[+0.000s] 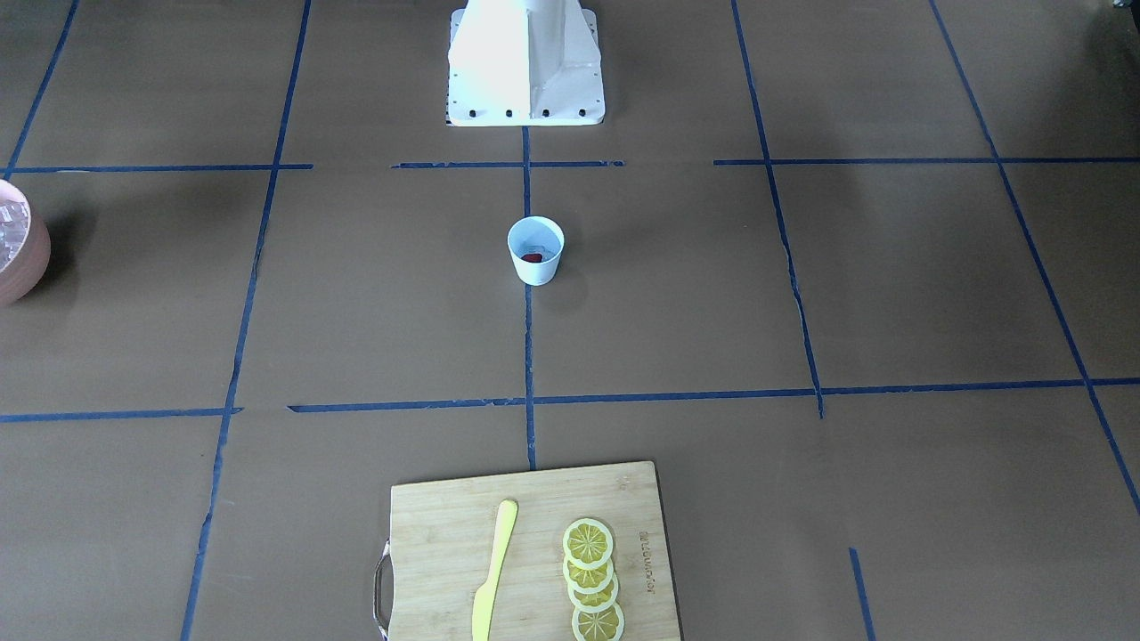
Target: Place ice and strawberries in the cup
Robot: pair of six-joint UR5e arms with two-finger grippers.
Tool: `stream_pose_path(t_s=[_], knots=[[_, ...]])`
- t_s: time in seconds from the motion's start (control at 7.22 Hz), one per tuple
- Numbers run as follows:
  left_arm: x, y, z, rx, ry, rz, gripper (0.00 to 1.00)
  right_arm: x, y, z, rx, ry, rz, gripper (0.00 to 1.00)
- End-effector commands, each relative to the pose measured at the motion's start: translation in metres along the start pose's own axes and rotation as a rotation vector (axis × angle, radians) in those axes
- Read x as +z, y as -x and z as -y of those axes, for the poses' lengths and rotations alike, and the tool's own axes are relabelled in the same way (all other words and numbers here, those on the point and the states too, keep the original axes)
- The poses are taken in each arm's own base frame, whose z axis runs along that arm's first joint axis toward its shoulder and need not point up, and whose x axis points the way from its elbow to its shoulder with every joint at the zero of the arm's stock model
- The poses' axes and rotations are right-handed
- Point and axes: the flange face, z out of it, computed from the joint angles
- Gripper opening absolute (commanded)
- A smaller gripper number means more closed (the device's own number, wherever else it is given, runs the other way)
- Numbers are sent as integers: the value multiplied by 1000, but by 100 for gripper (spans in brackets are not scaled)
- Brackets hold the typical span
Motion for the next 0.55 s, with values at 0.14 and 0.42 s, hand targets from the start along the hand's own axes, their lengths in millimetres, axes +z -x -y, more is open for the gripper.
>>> stream_pose_path(t_s=[0.14, 0.42], knots=[[-4, -2, 4, 4, -6, 11, 100, 0, 0, 1, -1, -1, 0, 99], [-3, -2, -1, 5, -1, 13, 100, -1, 0, 1, -2, -2, -1, 99]])
